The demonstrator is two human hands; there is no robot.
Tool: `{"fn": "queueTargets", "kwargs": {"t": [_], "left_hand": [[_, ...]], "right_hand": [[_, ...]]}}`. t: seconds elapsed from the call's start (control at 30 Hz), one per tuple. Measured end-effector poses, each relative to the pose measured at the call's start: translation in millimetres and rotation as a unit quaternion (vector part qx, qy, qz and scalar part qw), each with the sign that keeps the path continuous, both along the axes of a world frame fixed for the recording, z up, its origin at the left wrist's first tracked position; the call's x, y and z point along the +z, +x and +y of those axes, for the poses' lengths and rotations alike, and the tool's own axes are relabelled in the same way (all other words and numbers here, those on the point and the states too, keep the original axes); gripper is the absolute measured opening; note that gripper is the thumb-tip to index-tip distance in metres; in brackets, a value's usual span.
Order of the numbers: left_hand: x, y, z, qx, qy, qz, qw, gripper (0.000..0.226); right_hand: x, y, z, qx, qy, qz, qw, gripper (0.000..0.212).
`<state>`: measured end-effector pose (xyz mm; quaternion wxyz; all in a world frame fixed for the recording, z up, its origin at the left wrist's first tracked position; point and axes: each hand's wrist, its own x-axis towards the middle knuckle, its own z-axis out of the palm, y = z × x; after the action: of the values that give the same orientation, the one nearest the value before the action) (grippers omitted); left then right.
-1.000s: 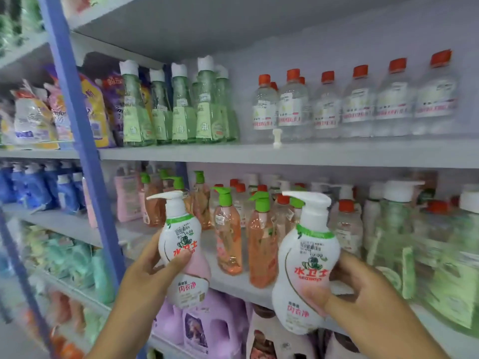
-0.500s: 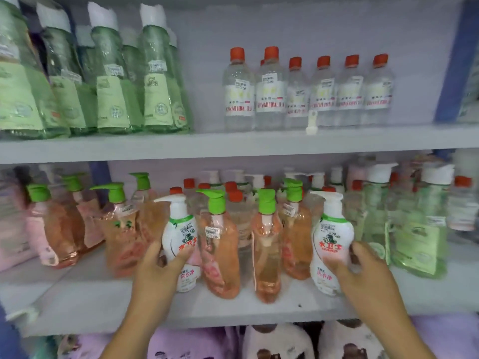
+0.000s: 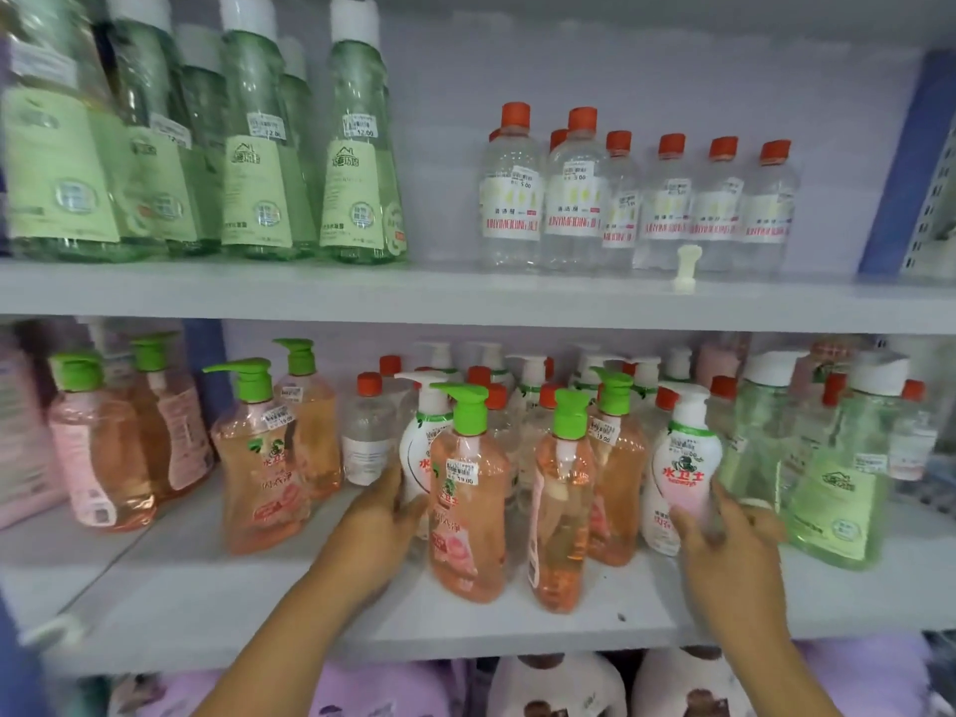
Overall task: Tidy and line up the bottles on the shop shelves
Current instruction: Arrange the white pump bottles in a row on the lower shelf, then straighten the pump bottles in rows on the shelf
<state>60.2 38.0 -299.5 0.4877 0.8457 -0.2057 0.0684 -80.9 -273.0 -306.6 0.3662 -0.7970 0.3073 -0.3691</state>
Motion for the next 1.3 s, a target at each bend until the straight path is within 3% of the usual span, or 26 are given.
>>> {"fn": "queueTargets", "kwargs": {"t": [0.1, 0.17, 0.23, 0.33, 0.43, 0.5, 0.6, 0.73, 0.83, 1.0, 1.07, 1.2, 1.3], "left_hand": [[-8.5, -17.9, 37.5, 0.073, -0.072, -0.049, 0.994, 0.047], [-8.7, -23.5, 67.1, 0.156, -0.129, -0.099, 0.974, 0.038], [-6.2, -28.1, 92.3, 0.224, -0.159, -0.117, 0.954, 0.032], [0.2, -28.0, 113.2, 0.263, -0.178, -0.088, 0.944, 0.022], [10.6, -10.2, 116.0, 0.25, -0.184, -0.035, 0.95, 0.036], [15.0, 5.2, 114.7, 0.206, -0.204, 0.023, 0.957, 0.044], [6.4, 21.8, 116.9, 0.136, -0.157, 0.045, 0.977, 0.048], [-7.5, 37.5, 129.6, 0.027, -0.119, 0.082, 0.989, 0.038], [-5.5, 47.4, 145.4, -0.046, -0.059, 0.091, 0.993, 0.05], [-0.8, 54.5, 160.0, 0.068, -0.17, 0.057, 0.981, 0.045], [-4.0, 55.3, 163.3, 0.102, -0.142, 0.03, 0.984, 0.041], [-7.1, 67.7, 158.1, 0.1, -0.123, 0.045, 0.986, 0.064], [-16.5, 69.0, 145.9, 0.079, -0.129, 0.039, 0.988, 0.037]], "right_hand": [[0.4, -11.7, 24.0, 0.013, -0.009, -0.137, 0.99, 0.044], [5.1, -15.4, 59.2, 0.09, -0.027, -0.228, 0.969, 0.035], [12.5, -20.0, 102.5, 0.199, -0.012, -0.264, 0.944, 0.03], [17.7, -11.4, 160.5, 0.334, 0.003, -0.253, 0.908, 0.029], [26.8, 21.9, 208.4, 0.444, 0.066, -0.172, 0.877, 0.043], [35.6, 51.8, 236.1, 0.482, 0.08, -0.115, 0.865, 0.036], [47.9, 103.4, 271.3, 0.45, 0.058, -0.088, 0.887, 0.04], [51.4, 164.1, 308.3, 0.404, 0.093, -0.05, 0.909, 0.082], [40.0, 182.9, 322.6, 0.341, 0.075, -0.08, 0.934, 0.088], [25.9, 189.8, 317.8, 0.241, 0.043, -0.128, 0.961, 0.085], [24.0, 190.6, 318.2, 0.23, 0.014, -0.142, 0.963, 0.085], [21.4, 189.2, 320.3, 0.239, -0.001, -0.146, 0.96, 0.093], [20.3, 188.8, 318.5, 0.246, -0.019, -0.127, 0.961, 0.099]]}}
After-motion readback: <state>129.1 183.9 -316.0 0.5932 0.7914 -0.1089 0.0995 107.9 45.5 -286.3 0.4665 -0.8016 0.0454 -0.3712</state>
